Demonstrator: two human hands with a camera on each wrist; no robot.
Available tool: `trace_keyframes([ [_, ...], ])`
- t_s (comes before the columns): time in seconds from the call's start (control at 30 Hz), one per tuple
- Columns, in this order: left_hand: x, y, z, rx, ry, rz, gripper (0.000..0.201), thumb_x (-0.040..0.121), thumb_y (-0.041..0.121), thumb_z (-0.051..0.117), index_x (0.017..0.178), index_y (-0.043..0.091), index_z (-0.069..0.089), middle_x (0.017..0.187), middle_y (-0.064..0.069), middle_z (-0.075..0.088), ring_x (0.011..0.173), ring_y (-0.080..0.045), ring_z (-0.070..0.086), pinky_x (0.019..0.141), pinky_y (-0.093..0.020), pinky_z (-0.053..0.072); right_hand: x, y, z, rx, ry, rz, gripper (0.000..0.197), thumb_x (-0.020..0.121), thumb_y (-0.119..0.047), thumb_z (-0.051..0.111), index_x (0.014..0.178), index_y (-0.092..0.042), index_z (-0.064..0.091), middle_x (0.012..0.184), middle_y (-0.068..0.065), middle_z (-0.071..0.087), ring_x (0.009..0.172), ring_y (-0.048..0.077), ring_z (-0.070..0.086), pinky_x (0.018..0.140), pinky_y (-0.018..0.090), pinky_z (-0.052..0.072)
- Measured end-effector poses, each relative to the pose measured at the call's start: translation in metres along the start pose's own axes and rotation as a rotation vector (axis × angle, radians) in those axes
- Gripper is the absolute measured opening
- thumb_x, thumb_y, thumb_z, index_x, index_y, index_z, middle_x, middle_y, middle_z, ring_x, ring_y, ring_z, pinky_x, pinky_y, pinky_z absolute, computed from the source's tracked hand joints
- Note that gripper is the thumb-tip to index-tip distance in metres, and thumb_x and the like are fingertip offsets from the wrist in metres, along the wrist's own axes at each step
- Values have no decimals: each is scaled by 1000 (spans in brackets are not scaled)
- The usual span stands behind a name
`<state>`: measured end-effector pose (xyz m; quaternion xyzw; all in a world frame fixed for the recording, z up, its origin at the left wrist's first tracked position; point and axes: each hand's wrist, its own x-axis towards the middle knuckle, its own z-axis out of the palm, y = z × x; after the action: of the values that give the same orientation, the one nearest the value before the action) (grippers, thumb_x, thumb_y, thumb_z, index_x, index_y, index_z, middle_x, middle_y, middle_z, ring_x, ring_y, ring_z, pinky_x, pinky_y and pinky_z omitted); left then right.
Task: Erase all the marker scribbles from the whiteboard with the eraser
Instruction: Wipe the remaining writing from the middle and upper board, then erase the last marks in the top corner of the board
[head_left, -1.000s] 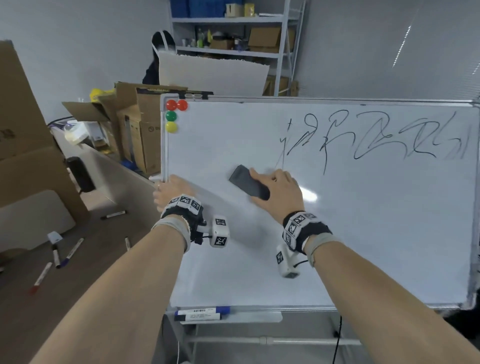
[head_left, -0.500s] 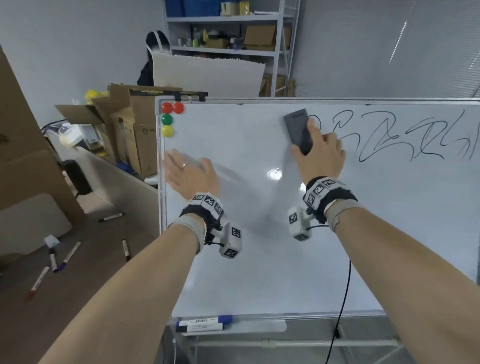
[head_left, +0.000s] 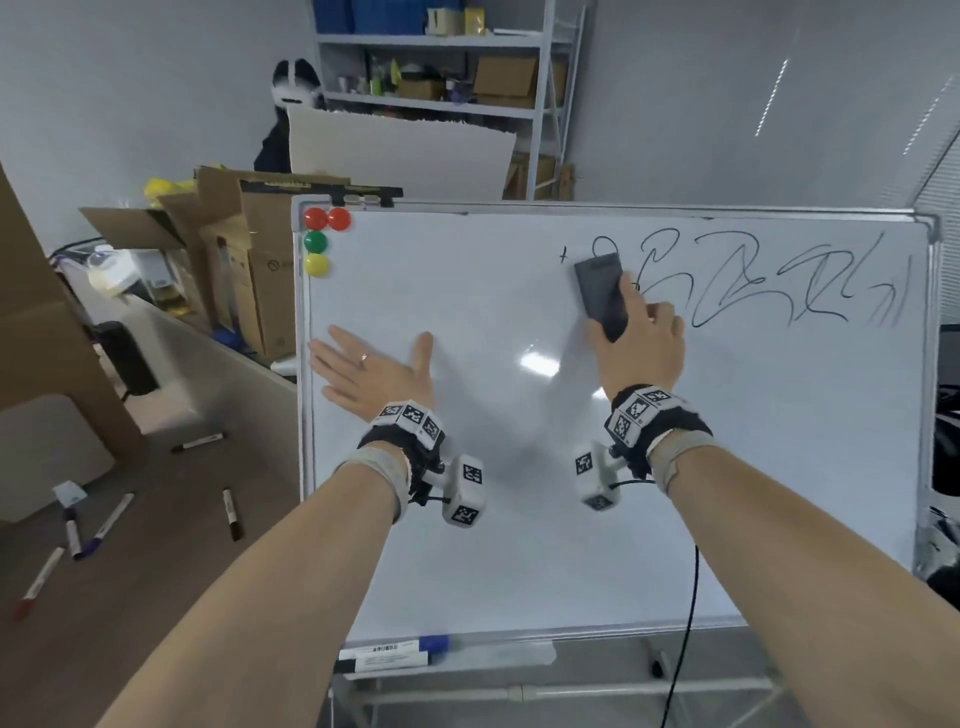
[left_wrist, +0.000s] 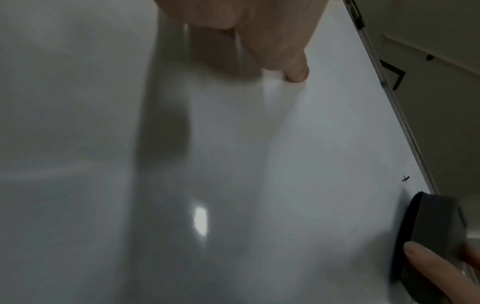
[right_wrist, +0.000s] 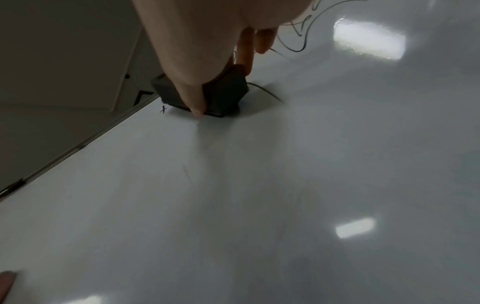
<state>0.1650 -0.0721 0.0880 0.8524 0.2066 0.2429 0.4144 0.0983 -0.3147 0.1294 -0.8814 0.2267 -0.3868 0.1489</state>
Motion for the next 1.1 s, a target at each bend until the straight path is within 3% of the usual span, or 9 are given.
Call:
trace_keyframes([
  [0.13,-2,1,3,-6,5,0,116,76,78,53,159,13,4,166,-13,-1,154,-28,-2,123,-49,7,-2,-24,11,19,-23,-54,70,85,-53,62,149,-41,36,118,9,51,108,30,45,90,42,47],
  [0.27,7,-9,6,8,52,26,118,74,83,49,159,12,7,166,-15,3,154,-30,2,123,-50,9,-8,-67,16,-9,-179,-454,69,86,-54,62,149,-39,37,114,7,51,105,28,47,82,40,48],
  [0.33,7,-11,5,4,63,23,118,74,83,51,159,12,9,166,-15,4,154,-30,3,123,-50,9,-4,-74,14,-64,-169,-536,68,87,-52,62,149,-38,38,114,6,52,104,28,48,84,42,48],
  [0.4,5,-7,4,-5,50,16,118,74,81,55,159,13,9,166,-13,3,154,-29,2,123,-48,8,5,-65,11,-69,-100,-421,68,88,-51,61,150,-38,35,114,8,53,103,30,49,82,40,47],
  [0.5,0,-2,3,-11,12,-4,116,74,75,60,159,16,8,166,-10,1,154,-25,0,124,-46,7,15,-37,3,-11,-30,-91,70,88,-50,60,151,-39,31,120,11,50,110,33,46,82,43,49],
  [0.53,-2,-2,2,-9,6,-9,115,74,74,61,159,17,8,167,-10,0,154,-25,-1,124,-46,7,15,-31,2,-7,-29,-45,71,88,-50,59,152,-39,31,122,11,50,112,33,45,82,43,49],
  [0.83,-18,7,-12,0,68,-30,110,82,76,49,159,10,6,166,-12,2,154,-28,1,124,-49,7,-6,-9,-25,44,-98,-162,71,84,-57,59,148,-41,32,118,3,49,110,26,45,79,39,50],
  [0.97,-29,23,-15,-13,42,139,106,85,72,49,158,7,7,166,-11,2,154,-28,1,124,-49,7,-7,-7,-31,71,-86,-163,70,84,-57,60,146,-40,32,116,3,50,108,26,46,79,39,51],
  [1.1,-33,50,-11,-20,6,280,90,89,62,49,157,13,17,166,-8,6,154,-28,4,124,-49,8,-5,-6,-36,70,-76,-128,70,85,-56,59,147,-37,32,118,3,51,109,26,46,80,39,49],
])
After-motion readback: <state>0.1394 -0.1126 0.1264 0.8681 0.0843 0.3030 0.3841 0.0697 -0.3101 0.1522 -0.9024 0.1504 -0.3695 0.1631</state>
